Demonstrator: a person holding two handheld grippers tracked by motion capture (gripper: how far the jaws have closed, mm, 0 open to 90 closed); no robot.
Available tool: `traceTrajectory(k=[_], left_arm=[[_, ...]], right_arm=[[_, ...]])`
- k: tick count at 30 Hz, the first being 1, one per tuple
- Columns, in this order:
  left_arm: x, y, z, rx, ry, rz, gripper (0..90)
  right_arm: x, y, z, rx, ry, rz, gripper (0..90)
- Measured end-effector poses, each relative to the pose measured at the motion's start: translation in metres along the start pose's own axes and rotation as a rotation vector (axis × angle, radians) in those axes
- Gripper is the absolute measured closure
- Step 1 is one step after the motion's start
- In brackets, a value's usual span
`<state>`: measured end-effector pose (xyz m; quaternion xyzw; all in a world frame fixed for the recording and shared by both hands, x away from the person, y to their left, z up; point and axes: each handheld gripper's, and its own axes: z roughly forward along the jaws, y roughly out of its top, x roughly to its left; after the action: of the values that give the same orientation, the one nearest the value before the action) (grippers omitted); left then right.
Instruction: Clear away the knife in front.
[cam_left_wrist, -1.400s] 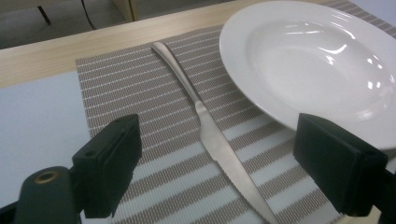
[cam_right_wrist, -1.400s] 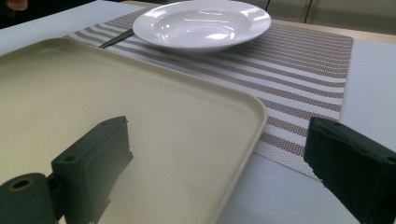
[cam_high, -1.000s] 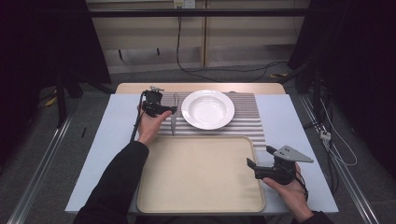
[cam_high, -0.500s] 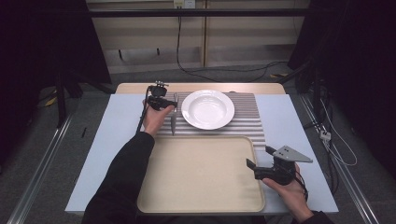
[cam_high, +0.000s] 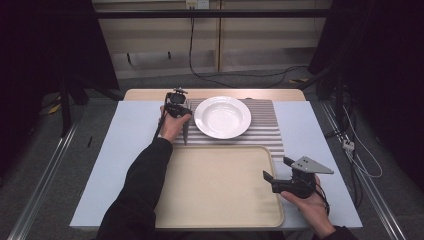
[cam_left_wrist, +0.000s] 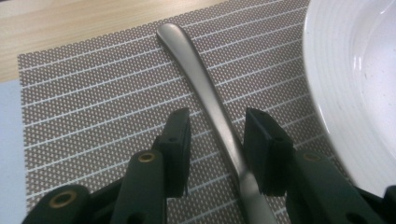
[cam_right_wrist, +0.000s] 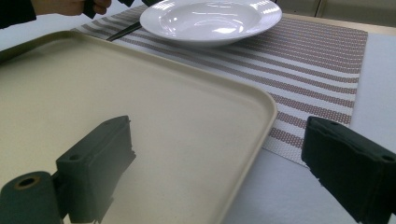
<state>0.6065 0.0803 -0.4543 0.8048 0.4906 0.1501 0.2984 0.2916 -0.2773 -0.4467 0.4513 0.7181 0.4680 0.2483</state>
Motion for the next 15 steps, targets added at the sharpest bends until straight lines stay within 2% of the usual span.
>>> traceTrajectory(k=[2,4,6,11,15], left_arm=[[-0.0004,0.0015,0.0001,0.008,0.001,-0.008,63.3],[-0.0016,0.0010,0.0002,0.004,-0.012,0.017,69.5],[-0.0032,0.0014,0.0003,0.007,-0.013,0.013,73.0],[-0.0006,0.0029,-0.0002,0.023,-0.026,-0.003,75.0],[0.0019,0.0041,-0.0016,0.046,-0.043,0.010,78.5]], right_arm=[[0.0000,0.0002,-0.0002,-0.003,-0.005,0.001,9.0],[-0.0005,0.0003,-0.0004,-0.006,-0.008,0.004,9.0],[-0.0008,0.0003,-0.0006,-0.007,-0.010,0.005,9.0],[-0.0001,0.0002,-0.0006,-0.006,-0.010,0.000,9.2],[-0.0003,0.0002,-0.0002,-0.004,-0.010,0.003,9.2]])
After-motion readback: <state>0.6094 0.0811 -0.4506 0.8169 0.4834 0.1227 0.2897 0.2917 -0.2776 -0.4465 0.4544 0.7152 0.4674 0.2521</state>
